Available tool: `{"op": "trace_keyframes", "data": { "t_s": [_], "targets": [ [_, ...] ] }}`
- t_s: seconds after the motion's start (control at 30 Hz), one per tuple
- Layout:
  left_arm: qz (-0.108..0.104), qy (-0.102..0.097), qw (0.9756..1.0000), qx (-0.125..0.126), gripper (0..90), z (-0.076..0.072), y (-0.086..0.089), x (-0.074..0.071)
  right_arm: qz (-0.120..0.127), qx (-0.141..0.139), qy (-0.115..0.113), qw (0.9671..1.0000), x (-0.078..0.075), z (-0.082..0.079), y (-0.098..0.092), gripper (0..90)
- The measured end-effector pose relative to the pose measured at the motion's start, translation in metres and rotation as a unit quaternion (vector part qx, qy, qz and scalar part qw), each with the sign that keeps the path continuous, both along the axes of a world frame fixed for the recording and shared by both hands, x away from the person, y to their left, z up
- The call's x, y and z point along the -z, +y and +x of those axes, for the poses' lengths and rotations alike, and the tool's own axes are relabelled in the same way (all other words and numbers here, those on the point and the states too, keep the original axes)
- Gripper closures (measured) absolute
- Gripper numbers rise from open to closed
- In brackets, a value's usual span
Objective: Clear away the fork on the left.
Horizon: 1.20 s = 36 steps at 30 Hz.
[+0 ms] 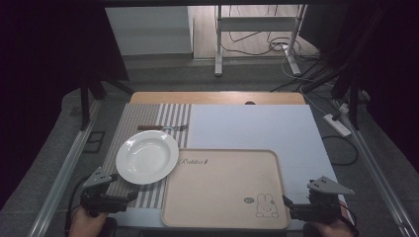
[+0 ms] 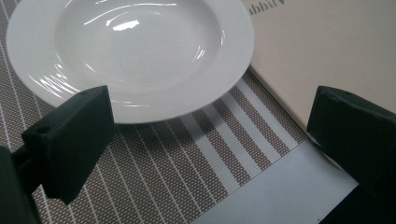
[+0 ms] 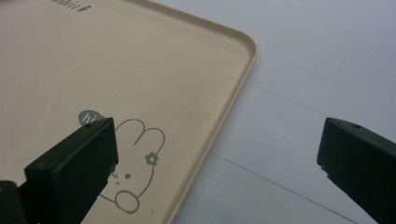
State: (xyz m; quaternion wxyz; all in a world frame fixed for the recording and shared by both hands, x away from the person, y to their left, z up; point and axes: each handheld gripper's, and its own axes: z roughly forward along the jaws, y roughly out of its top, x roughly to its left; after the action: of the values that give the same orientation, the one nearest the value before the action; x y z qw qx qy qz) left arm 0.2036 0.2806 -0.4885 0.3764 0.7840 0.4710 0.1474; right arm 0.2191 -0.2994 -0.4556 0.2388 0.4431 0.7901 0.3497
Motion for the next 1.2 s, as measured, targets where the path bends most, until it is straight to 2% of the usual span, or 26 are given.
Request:
{"op": "trace_keyframes", "data": {
  "t_s": [0.17, 0.3, 0.4, 0.7, 1.03, 1.2],
  "targets": [
    [0.010, 0.003, 0.9999, 0.004, 1.9, 0.0006, -0.0016, 0.0001, -0.003, -0.003, -0.001, 1.0000, 0.0004, 0.0000, 0.0008, 0.0],
    [0.000, 0.005, 1.0000, 0.004, 1.2, 0.0010, 0.0000, 0.0003, -0.005, -0.009, 0.000, 1.0000, 0.0004, -0.0001, 0.0014, 0.0],
    [0.000, 0.006, 1.0000, 0.002, 1.1, 0.0012, 0.0001, 0.0001, -0.004, -0.008, 0.000, 1.0000, 0.0006, 0.0001, 0.0013, 0.0],
    [0.014, 0.014, 0.9996, 0.018, 1.3, 0.0027, -0.0035, 0.0003, -0.006, -0.010, 0.003, 0.9999, 0.0009, 0.0003, 0.0018, 0.0],
    [-0.006, 0.016, 0.9998, 0.014, 0.0, 0.0034, 0.0004, -0.0001, -0.010, -0.013, 0.004, 0.9999, 0.0010, 0.0004, 0.0025, 0.0],
    [-0.013, 0.017, 0.9995, 0.021, 0.0, 0.0053, -0.0019, -0.0007, -0.011, -0.015, 0.004, 0.9998, 0.0010, 0.0002, 0.0026, 0.0]
  ]
}}
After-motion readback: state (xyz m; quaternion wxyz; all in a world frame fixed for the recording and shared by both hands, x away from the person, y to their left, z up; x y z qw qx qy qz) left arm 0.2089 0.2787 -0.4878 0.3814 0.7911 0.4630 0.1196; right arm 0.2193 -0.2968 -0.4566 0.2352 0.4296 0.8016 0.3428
